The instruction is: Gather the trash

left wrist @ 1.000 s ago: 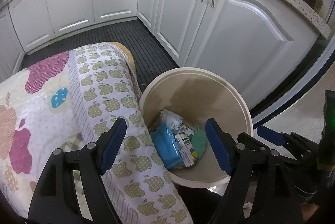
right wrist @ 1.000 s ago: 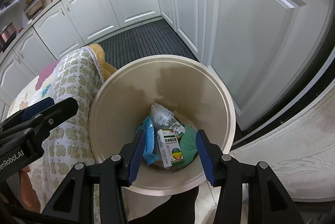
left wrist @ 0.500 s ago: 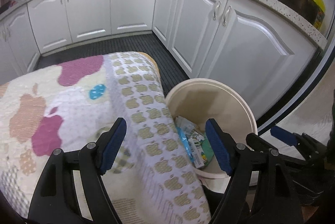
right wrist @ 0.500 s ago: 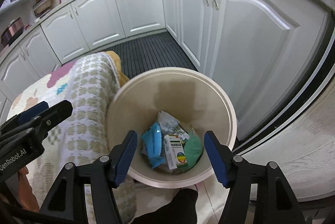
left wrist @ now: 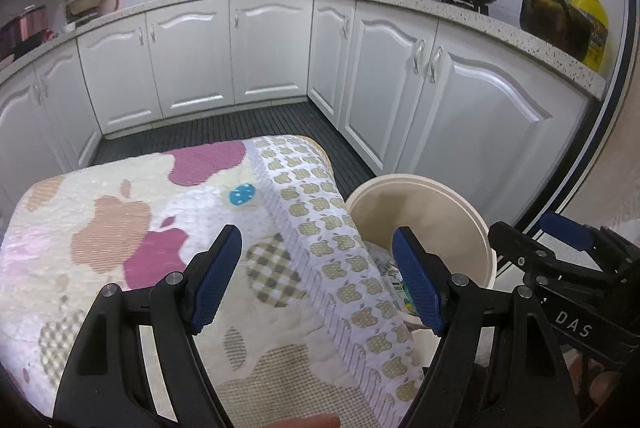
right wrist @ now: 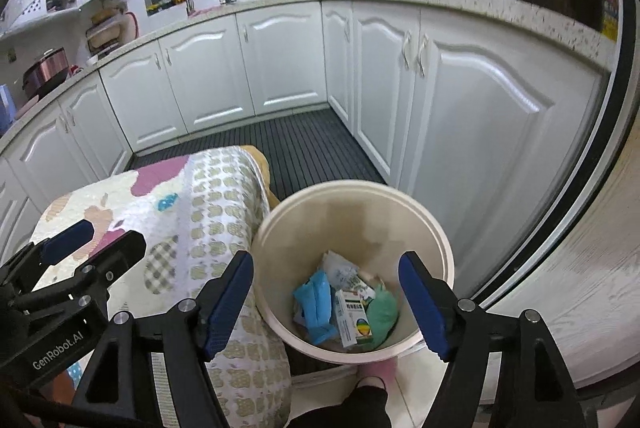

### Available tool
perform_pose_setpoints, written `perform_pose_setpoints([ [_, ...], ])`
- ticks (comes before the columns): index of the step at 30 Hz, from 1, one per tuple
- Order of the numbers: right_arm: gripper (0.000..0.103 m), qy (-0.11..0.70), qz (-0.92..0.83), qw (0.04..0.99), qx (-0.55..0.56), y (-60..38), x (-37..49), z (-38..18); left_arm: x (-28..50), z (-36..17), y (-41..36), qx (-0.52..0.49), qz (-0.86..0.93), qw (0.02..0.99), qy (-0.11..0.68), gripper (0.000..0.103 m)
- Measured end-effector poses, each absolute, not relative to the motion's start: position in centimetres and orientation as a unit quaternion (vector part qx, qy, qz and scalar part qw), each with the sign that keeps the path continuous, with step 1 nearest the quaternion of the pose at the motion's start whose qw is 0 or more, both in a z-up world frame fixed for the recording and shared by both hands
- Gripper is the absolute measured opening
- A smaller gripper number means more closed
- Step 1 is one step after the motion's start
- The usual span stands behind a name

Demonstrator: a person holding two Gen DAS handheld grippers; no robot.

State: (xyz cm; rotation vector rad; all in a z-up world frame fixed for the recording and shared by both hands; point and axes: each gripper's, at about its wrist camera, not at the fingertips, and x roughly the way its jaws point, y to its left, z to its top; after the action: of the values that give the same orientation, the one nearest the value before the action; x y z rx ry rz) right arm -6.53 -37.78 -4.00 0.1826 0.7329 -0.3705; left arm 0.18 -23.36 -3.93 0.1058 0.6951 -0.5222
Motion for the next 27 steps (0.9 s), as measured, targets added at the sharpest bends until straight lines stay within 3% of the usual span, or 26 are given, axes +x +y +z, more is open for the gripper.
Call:
perform_pose_setpoints([
  [6,0.075,0.336,-0.178,0.922,0.077,-36.5,-7.2,-2.6,-0.5,-2.6,-21.8,0.040,-0.242,0.916,0.319,0.077],
  [9,0.081,0.327,-0.180,0.925,0.069,-35.8,-7.6,-2.1,-0.8,-2.1,-21.0,0.035,-0.237,0.920,0.311,0.077],
  [27,0.082,0.290,-0.185,0.937,0.056,-33.8,-9.0,0.2,-2.1,-0.6,-19.2,0.033,-0.222,0.935,0.275,0.077],
])
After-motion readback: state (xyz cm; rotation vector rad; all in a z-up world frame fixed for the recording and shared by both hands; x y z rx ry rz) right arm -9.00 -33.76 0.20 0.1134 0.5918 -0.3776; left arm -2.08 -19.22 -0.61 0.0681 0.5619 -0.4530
